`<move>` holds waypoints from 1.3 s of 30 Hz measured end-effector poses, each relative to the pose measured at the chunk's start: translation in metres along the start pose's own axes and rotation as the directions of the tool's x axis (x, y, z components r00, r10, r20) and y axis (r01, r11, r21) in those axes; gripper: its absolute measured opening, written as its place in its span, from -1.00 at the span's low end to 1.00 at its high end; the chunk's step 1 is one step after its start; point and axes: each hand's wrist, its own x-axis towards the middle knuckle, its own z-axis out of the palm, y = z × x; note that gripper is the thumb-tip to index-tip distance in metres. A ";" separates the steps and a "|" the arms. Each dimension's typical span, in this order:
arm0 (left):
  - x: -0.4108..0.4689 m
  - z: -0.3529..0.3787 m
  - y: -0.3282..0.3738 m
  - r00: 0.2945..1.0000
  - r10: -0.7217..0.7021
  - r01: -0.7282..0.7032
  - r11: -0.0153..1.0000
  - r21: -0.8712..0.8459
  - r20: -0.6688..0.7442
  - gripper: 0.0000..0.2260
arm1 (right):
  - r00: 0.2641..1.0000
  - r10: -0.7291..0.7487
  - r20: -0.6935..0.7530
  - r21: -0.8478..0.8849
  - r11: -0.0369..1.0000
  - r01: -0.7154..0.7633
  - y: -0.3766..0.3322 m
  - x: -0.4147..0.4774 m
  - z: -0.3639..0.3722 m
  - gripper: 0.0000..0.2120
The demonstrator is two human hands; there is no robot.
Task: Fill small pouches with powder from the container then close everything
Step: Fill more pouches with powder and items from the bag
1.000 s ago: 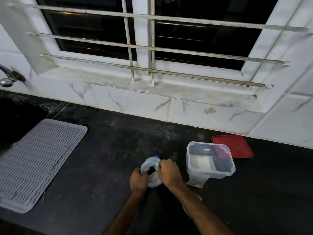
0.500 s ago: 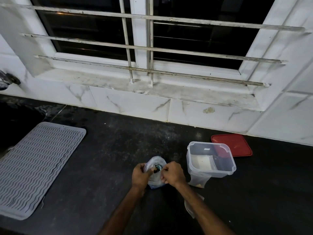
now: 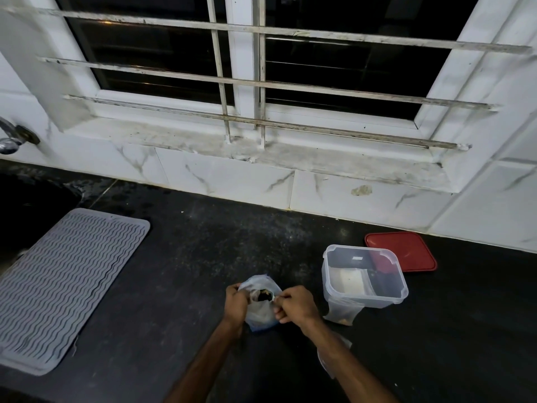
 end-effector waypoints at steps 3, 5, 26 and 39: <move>-0.002 0.000 0.001 0.997 0.054 -0.055 0.999 -0.005 -0.060 -0.86 | 1.000 -0.029 -0.003 -0.057 0.998 0.028 -0.001 -0.001 -0.003 -0.83; -0.007 -0.001 0.002 0.989 0.126 -0.125 0.992 0.020 -0.080 -0.84 | 0.999 -0.047 -0.002 -0.069 0.997 0.047 0.000 -0.003 -0.006 -0.83; -0.034 -0.009 0.008 0.945 0.326 -0.319 0.919 0.233 0.007 -0.83 | 0.990 -0.137 -0.045 0.245 0.959 0.144 0.007 -0.020 -0.022 -0.84; -0.112 0.008 0.001 0.464 0.706 -0.877 0.283 0.388 0.534 -0.77 | 0.998 -0.067 -0.010 0.437 0.897 0.065 0.018 -0.052 -0.092 -0.89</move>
